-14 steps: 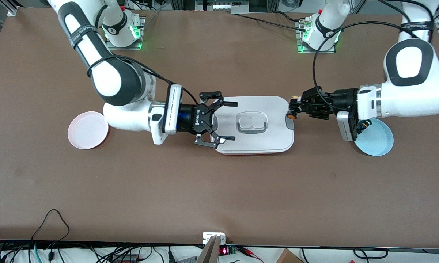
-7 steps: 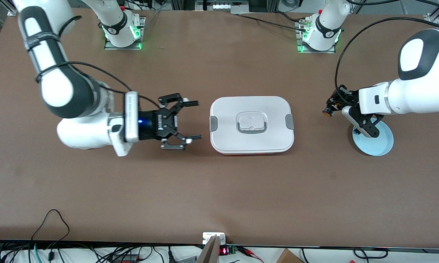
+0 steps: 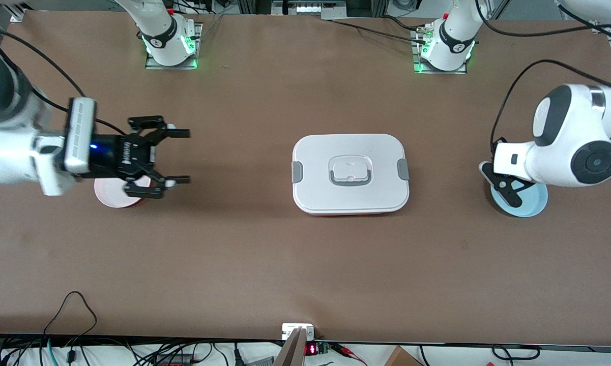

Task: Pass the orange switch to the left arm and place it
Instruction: 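Carry the switch with the left gripper while the right gripper withdraws, then lower the orange switch into the light-blue dish with the left gripper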

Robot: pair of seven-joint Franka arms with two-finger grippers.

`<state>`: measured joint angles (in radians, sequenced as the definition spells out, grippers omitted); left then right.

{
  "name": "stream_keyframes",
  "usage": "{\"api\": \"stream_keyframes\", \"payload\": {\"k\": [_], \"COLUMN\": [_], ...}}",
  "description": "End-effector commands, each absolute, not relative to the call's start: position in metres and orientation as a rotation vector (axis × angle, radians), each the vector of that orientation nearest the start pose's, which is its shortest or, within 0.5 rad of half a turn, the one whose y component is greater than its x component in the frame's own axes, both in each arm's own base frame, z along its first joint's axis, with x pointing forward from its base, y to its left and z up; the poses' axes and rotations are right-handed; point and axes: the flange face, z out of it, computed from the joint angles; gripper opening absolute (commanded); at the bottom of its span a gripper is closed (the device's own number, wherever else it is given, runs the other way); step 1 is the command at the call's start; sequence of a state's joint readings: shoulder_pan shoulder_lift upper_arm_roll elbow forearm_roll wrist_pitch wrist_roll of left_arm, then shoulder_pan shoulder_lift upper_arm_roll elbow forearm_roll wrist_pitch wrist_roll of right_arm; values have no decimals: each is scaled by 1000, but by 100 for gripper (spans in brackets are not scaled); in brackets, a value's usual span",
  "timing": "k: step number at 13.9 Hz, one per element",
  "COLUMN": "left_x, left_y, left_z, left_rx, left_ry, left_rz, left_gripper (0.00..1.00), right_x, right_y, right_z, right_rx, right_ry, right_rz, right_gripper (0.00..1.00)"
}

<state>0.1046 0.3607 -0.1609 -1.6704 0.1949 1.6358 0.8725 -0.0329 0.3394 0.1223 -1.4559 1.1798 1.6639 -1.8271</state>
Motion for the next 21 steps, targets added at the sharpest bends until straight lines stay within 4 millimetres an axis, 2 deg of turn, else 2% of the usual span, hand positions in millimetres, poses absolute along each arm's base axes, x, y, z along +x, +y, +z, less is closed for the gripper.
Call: {"api": "stream_keyframes", "payload": {"k": [1, 3, 4, 6, 7, 9, 12, 14, 16, 18, 21], "left_x": [626, 631, 633, 634, 635, 636, 629, 621, 619, 614, 616], "left_y": [45, 83, 94, 119, 132, 146, 159, 165, 168, 179, 178], "left_z": [342, 320, 311, 287, 276, 257, 239, 225, 213, 200, 192], "left_rx": [-2621, -2544, -2506, -2455, -2419, -2370, -2289, -2254, -2203, -2231, -2229], "left_ry": [1710, 1825, 1889, 2002, 2035, 2107, 2207, 2238, 2294, 2293, 2296], "left_rz": [622, 594, 573, 544, 532, 497, 439, 392, 364, 363, 342], "left_gripper": [11, 11, 10, 9, 9, 8, 7, 7, 7, 7, 7], "right_x": [628, 621, 615, 602, 597, 590, 587, 579, 576, 575, 574], "right_y": [104, 65, 53, 37, 24, 17, 17, 34, 49, 49, 45], "right_z": [559, 534, 528, 544, 549, 553, 559, 571, 576, 577, 573], "right_rx": [-1487, -1575, -1628, -1761, -1902, -2114, -2409, -2690, -2871, -2989, -3086], "right_ry": [-1615, -1580, -1652, -1773, -1712, -1625, -1500, -1316, -1102, -863, -625], "right_rz": [-983, -933, -847, -704, -597, -424, -231, -81, -9, 18, 68], "right_gripper": [100, 100, 100, 100, 100, 100, 100, 100, 100, 100, 100]}}
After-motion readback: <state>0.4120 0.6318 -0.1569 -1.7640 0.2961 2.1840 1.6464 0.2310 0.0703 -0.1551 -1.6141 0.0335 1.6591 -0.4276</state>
